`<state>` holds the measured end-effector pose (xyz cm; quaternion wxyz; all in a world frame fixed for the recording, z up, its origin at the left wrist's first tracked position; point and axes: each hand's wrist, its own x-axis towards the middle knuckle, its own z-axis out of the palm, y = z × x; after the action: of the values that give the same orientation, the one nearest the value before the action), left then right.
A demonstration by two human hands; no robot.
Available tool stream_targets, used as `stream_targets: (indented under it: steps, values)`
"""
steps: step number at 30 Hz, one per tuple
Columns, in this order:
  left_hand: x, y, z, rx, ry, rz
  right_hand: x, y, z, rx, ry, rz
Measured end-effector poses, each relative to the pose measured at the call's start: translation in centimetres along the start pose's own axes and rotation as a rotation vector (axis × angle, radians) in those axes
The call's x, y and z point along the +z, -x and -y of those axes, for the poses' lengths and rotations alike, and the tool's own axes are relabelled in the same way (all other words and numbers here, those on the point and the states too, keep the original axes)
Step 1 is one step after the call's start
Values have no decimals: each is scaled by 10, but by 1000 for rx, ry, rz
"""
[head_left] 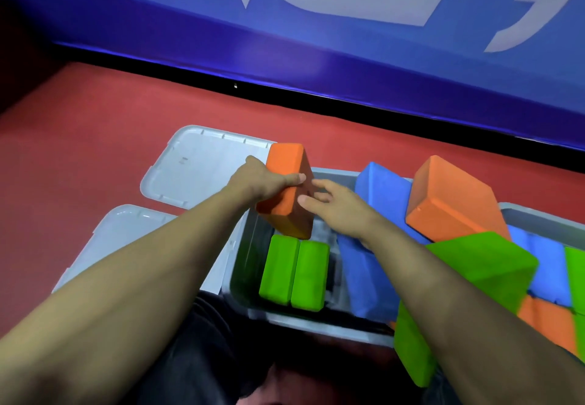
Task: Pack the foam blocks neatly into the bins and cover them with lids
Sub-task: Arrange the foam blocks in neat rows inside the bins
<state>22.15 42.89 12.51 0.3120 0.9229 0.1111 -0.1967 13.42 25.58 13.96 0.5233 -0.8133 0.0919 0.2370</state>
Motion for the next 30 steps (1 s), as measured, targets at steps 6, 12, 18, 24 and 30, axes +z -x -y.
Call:
stream_targets:
  steps: [6, 12, 18, 24, 30]
  values:
    - [16, 0, -7, 48, 43, 32, 15, -18, -12, 71, -291, -63]
    - [23, 3, -4, 74, 168, 154, 27, -27, -32, 102, -308, -184]
    - [25, -8, 7, 78, 205, 148, 38, -39, -34, 94, -283, -198]
    - [39, -24, 31, 35, 194, 155, 59, -71, -48, 151, -226, -203]
    - [61, -47, 67, -55, 159, 195, 107, -141, -120, 197, -226, -237]
